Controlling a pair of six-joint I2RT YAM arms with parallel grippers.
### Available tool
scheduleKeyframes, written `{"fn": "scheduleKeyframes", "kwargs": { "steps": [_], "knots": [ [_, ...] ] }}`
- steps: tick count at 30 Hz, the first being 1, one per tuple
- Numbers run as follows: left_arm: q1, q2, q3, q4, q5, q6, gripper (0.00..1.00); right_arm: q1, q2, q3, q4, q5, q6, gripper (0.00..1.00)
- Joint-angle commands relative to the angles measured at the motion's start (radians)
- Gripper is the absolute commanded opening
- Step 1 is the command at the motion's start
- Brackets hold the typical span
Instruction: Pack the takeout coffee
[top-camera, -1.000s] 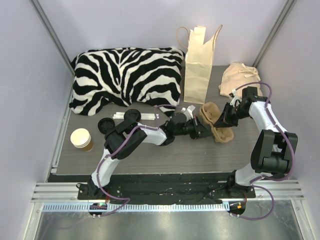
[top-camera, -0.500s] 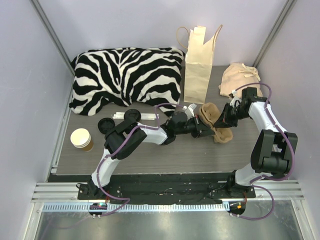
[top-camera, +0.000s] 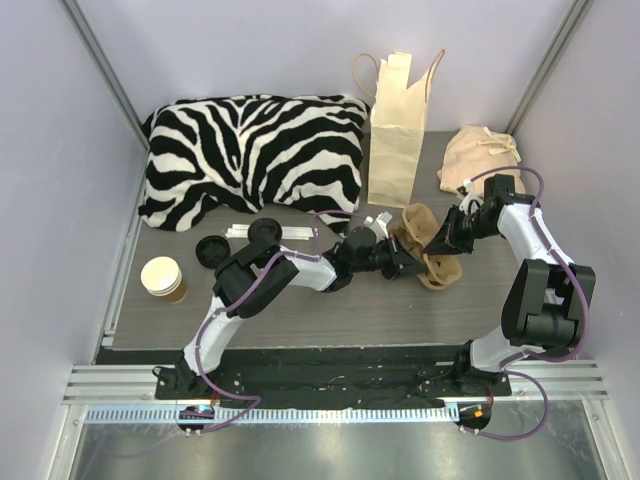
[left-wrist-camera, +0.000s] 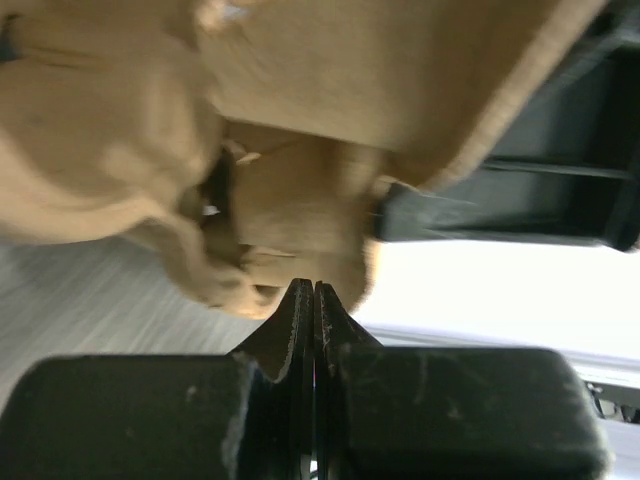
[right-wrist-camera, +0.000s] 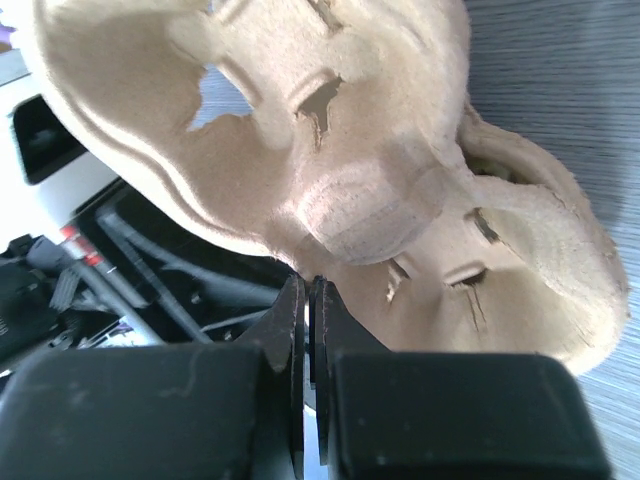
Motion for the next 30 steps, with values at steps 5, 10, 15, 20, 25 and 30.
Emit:
{"fn": "scheduleKeyframes", "kwargs": {
  "steps": [5,10,15,20,25,30],
  "knots": [
    [0.012,0.030,0.028,-0.037,-0.038,0.032,0.00,-0.004,-0.033,0.013,-0.012,-0.045,-0.006,0.01],
    [0.012,-0.015,0.040,-0.018,0.006,0.038,0.03,-0.003,-0.056,0.076,-0.055,-0.041,-0.043,0.01],
    [0.022,-0.104,0.051,-0.026,0.100,0.051,0.16,-0.004,-0.105,0.175,-0.076,-0.045,-0.083,0.01],
    [0.061,-0.310,-0.026,-0.128,0.180,0.100,0.35,0.022,-0.148,0.237,-0.119,-0.058,-0.131,0.01],
    [0.157,-0.558,-0.201,-0.326,0.242,0.193,0.58,0.089,-0.174,0.188,-0.092,-0.071,-0.083,0.01],
    [0.293,-0.887,-0.290,-0.678,0.194,0.369,0.96,0.207,-0.159,0.119,-0.016,-0.102,-0.006,0.01]
  ]
}}
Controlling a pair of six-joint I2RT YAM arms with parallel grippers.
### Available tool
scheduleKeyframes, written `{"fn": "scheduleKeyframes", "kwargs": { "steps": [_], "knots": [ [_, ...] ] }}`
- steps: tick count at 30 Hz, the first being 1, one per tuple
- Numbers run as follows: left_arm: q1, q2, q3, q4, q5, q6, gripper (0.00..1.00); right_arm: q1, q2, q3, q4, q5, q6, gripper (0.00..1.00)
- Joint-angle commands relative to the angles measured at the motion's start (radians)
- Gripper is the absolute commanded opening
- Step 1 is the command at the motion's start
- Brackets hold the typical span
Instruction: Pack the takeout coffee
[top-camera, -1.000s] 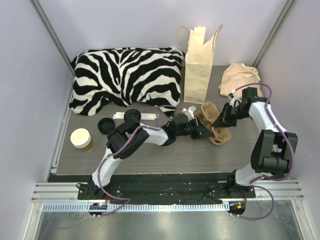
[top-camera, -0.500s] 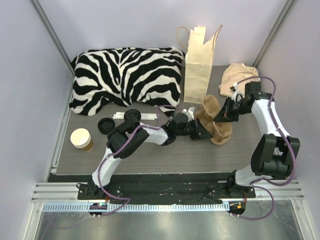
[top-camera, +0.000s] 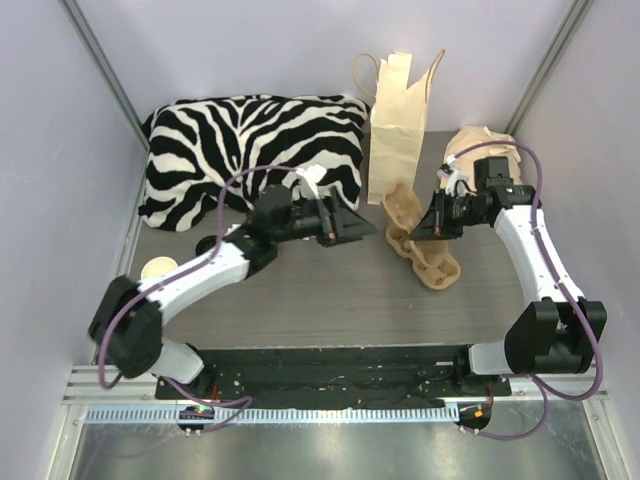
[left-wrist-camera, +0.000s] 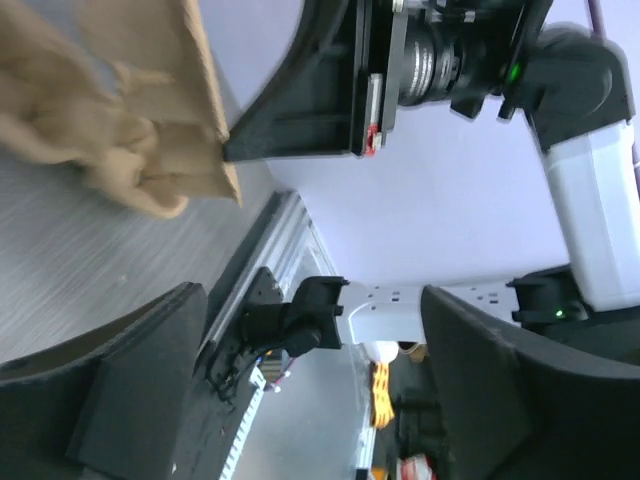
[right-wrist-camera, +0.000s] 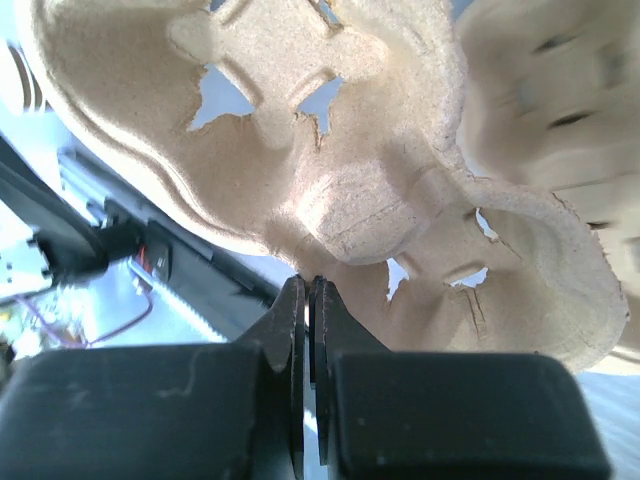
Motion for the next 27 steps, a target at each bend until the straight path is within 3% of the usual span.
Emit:
{"fn": "scheduleKeyframes", "kwargs": {
  "steps": [1,6,7,10,14,21,27],
  "knots": [
    [0.101,-0.241,-0.050,-0.370,-0.057,0.227,1.00,0.094,0.010,-0.035,0.060,-0.035,0.075,0.01],
    [0.218,-0.397,0.067,-0.634,-0.215,0.522,1.00,0.226,0.102,-0.060,0.098,0.070,0.095,0.01],
    [0.290,-0.399,0.094,-0.667,-0.239,0.580,1.00,0.244,0.115,-0.060,0.113,0.082,0.112,0.01],
    [0.469,-0.376,0.201,-0.773,-0.186,0.593,1.00,0.300,0.179,-0.046,0.141,0.130,0.147,0.01],
    [0.654,-0.373,0.218,-0.797,-0.109,0.547,1.00,0.337,0.270,-0.025,0.160,0.198,0.201,0.01],
    [0.723,-0.414,0.221,-0.776,-0.131,0.544,1.00,0.320,0.360,0.049,0.129,0.390,0.230,0.01],
    [0.726,-0.413,0.203,-0.757,-0.138,0.527,1.00,0.171,0.368,0.049,0.095,0.459,0.230,0.01]
  ]
}}
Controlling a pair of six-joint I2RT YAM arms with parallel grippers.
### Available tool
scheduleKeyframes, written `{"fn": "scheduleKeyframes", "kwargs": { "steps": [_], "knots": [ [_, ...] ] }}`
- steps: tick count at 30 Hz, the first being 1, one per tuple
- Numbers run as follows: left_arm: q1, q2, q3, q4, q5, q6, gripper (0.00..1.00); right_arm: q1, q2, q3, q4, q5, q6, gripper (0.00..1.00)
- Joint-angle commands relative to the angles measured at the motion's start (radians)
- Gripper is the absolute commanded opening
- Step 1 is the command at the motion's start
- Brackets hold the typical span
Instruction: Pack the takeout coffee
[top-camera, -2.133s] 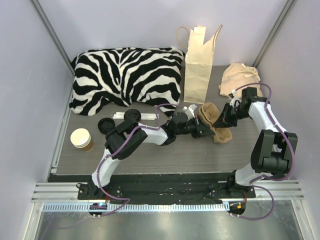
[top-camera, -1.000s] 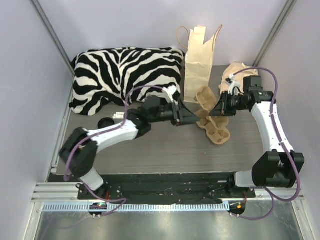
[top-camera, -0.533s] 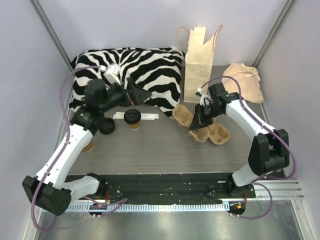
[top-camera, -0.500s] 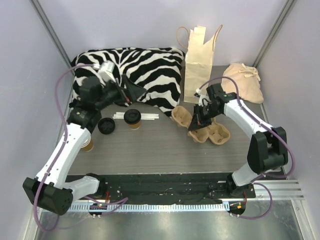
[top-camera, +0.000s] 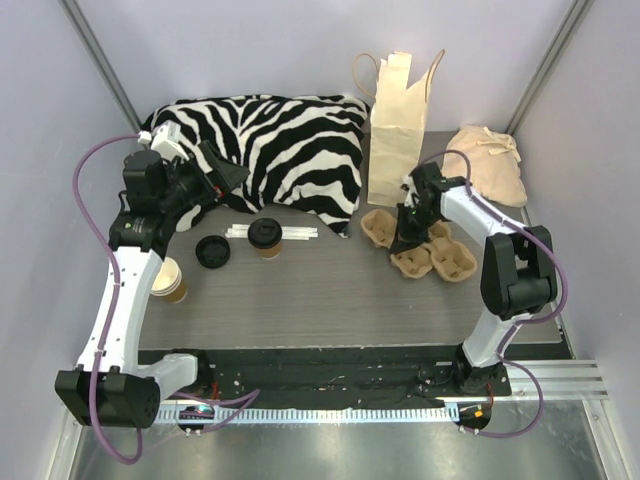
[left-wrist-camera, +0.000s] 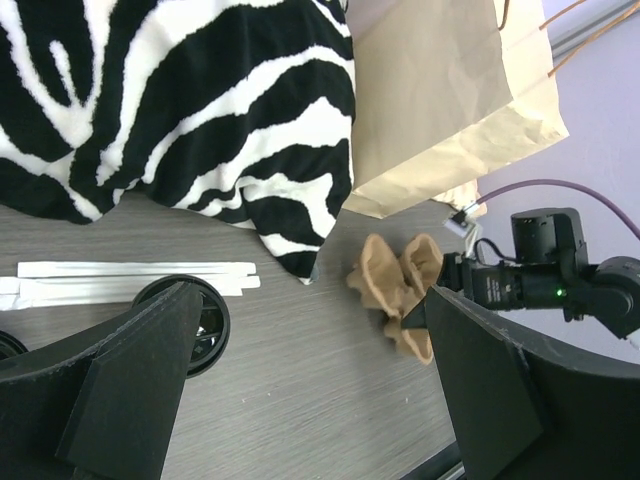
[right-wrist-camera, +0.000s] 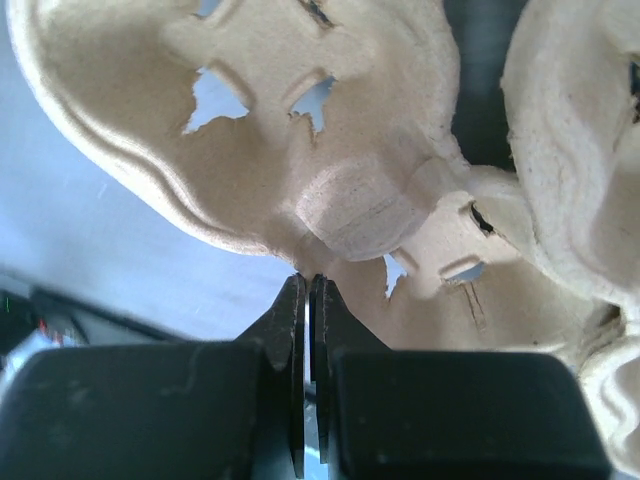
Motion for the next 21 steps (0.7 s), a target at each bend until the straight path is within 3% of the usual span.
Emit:
{"fn": "scheduleKeyframes", "kwargs": {
  "steps": [1,14,21],
  "knots": [
    [0.010,-0.022,0.005,0.028,0.011,-0.003,1.00,-0.149,-0.009,0.033,-0.025,0.107,0.010,0.01],
    [0.037,-0.022,0.002,0.025,0.009,0.012,1.00,-0.508,0.033,0.088,-0.096,0.179,-0.171,0.01],
    [0.125,0.016,-0.001,-0.049,0.052,-0.022,1.00,-0.487,-0.021,0.136,-0.143,0.014,-0.277,0.01]
  ]
}}
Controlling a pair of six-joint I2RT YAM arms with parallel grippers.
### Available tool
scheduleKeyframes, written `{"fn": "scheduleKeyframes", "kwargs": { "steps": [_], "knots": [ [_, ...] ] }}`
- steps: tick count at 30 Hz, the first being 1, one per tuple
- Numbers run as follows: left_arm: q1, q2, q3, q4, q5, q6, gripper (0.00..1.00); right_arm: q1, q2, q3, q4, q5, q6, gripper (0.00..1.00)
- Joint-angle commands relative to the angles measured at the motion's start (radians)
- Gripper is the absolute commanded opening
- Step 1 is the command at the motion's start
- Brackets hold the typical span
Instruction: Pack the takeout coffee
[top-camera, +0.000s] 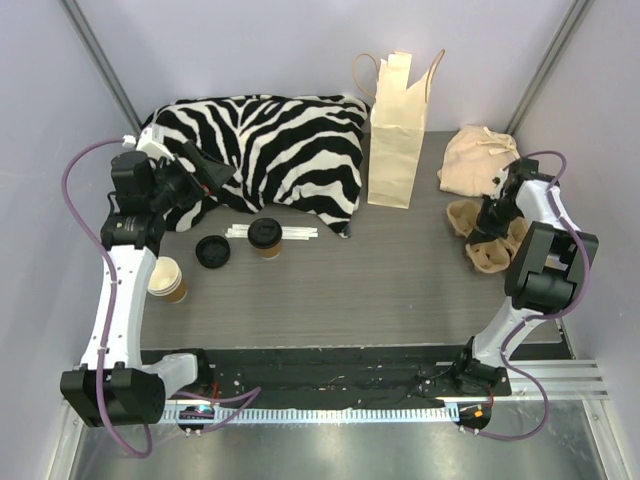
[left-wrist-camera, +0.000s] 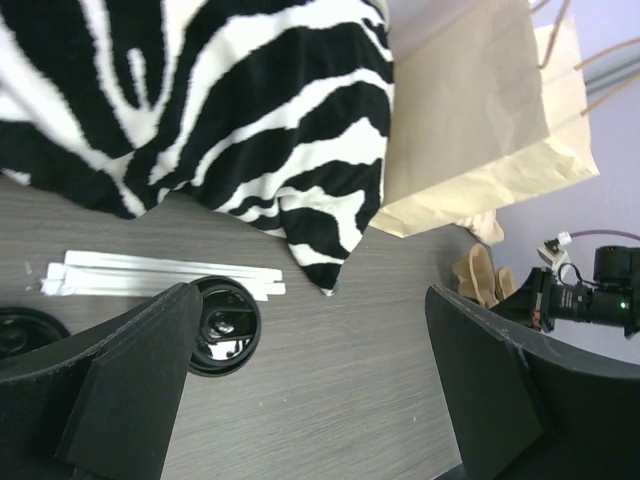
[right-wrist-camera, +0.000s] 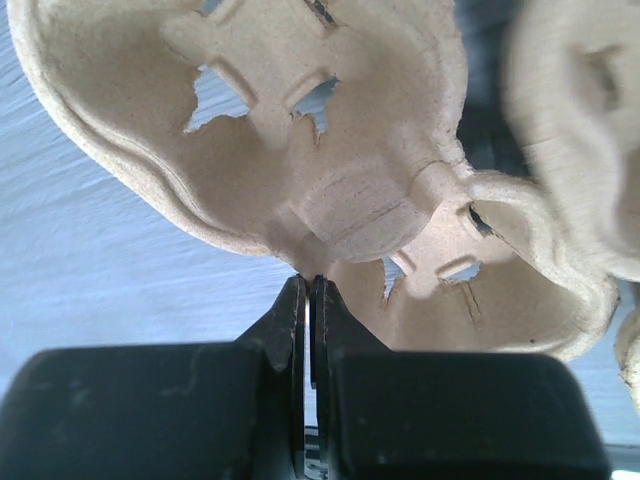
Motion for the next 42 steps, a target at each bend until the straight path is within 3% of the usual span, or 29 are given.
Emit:
{"fn": "scheduleKeyframes", "kwargs": {
  "steps": [1,5,10,15,19,25,31,37,40,41,42],
  "knots": [
    [0.058,0.013,0.003,-0.039,0.047,-0.018,1.00,0.077,-0.070,0.050,-0.080,-0.130,-0.103,0.01],
    [0.098,0.010,0.004,-0.042,0.052,-0.009,1.00,0.234,-0.164,-0.007,-0.086,-0.209,-0.160,0.01],
    [0.174,0.024,0.039,-0.082,0.096,0.002,1.00,0.615,-0.265,-0.076,-0.020,-0.183,-0.197,0.01],
    [0.214,0.114,0.159,-0.250,0.156,0.106,1.00,0.964,-0.186,-0.004,0.032,-0.083,-0.227,0.01],
    [0.231,0.205,0.277,-0.468,0.141,0.189,1.00,1.144,-0.046,0.115,0.087,-0.048,-0.180,0.01],
    [0.267,0.218,0.303,-0.525,0.121,0.209,1.00,1.313,0.162,0.336,0.162,0.062,0.016,0.01],
    [0.270,0.149,0.238,-0.492,0.089,0.229,1.00,1.355,0.328,0.468,0.150,0.058,0.154,0.01],
    [0.273,0.115,0.208,-0.479,0.089,0.246,1.00,1.391,0.434,0.562,0.138,0.086,0.165,0.01],
    [0.276,0.113,0.207,-0.487,0.090,0.252,1.00,1.393,0.433,0.590,0.120,0.063,0.151,0.33],
    [0.279,0.112,0.207,-0.490,0.092,0.252,1.00,1.393,0.419,0.590,0.113,0.048,0.133,0.53],
    [0.279,0.109,0.207,-0.493,0.092,0.254,1.00,1.391,0.402,0.588,0.109,0.016,0.118,0.58]
  ]
}}
